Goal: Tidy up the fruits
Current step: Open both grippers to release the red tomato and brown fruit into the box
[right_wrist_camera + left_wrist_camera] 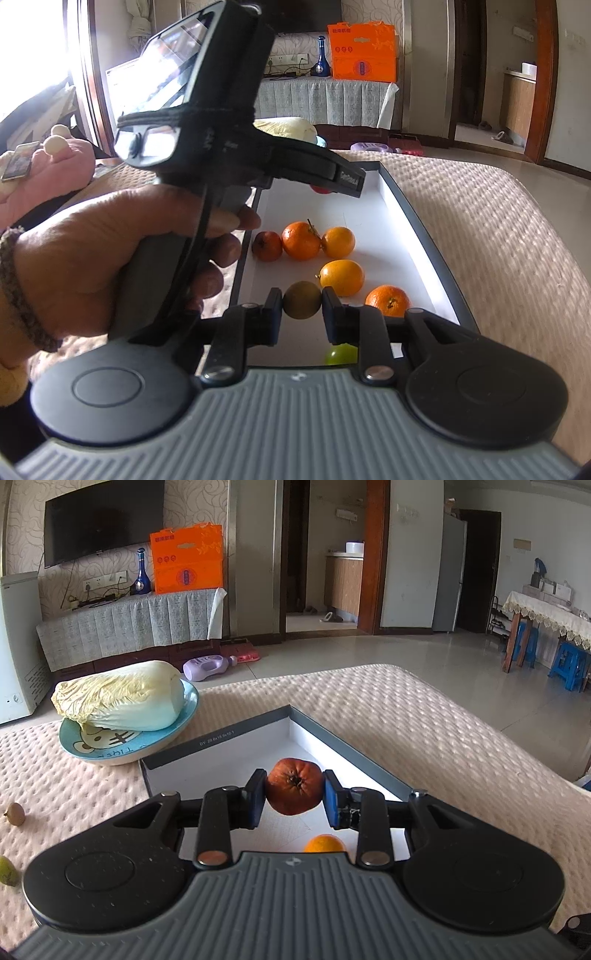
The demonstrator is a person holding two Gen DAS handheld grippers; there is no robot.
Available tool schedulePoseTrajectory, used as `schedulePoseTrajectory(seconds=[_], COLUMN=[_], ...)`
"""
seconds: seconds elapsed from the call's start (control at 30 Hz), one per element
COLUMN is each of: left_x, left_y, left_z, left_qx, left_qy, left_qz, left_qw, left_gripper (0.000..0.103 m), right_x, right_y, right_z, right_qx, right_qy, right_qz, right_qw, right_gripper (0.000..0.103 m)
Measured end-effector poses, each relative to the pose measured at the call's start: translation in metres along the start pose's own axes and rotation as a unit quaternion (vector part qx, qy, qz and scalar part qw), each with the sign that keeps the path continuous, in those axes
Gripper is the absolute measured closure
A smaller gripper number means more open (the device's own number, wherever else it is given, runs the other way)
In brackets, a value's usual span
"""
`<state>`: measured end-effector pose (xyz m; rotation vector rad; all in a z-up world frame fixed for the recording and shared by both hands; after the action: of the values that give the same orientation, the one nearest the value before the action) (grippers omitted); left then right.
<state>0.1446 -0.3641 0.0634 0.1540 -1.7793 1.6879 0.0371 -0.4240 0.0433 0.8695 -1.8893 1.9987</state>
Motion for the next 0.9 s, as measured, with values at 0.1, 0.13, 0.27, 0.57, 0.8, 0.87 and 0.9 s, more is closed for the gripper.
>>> schedulePoseTrajectory(seconds=[0.1,0.13,0.27,0.57,0.8,0.87,0.9], left_x=[-0.006,-0.007,-0.005,0.024,0.06,0.07,0.074], left_y=[0.002,0.002,0.001,-0.004,-0.001,0.001,0.003], left_z=[0.0,0.0,0.001,-0.001,-0.023,-0.03,-0.034], left_qx=[-0.003,-0.004,-0.007,-0.007,-0.002,0.002,0.003], left_qy=[-0.001,-0.002,0.002,0.019,0.015,0.014,0.013], left_qz=[-0.007,-0.007,-0.005,0.029,0.044,0.046,0.047], left_qw=[1.0,1.0,1.0,0.9994,0.9989,0.9988,0.9988], left_gripper=[0.066,0.065,0.048,0.038,0.038,0.038,0.038], right_x=[-0.002,-0.003,-0.004,-0.005,-0.014,-0.018,-0.021], right_y=[-0.001,-0.001,-0.001,-0.007,-0.012,-0.013,-0.014], right_z=[0.0,0.0,0.0,0.017,0.041,0.041,0.042], right_qx=[-0.001,-0.001,-0.001,-0.018,-0.058,-0.054,-0.053], right_qy=[0.0,0.0,0.001,0.036,0.06,0.061,0.061], right_qz=[-0.002,-0.003,-0.001,0.019,0.019,0.019,0.021], right_qw=[1.0,1.0,1.0,0.999,0.996,0.996,0.997], right_gripper=[0.077,0.077,0.077,0.077,0.076,0.076,0.076])
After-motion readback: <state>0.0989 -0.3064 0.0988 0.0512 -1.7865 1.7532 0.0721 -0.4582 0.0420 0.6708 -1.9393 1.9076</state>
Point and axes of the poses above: each gripper's, at about its wrist camera, not at the fingertips, and x roughly against the way its jaws point, z to its right, y to its underside, the point moved 1 cm from there along -x, roughly the way its jaws point, and after that the axes turned 4 degrees about x, right-handed, at the moved point
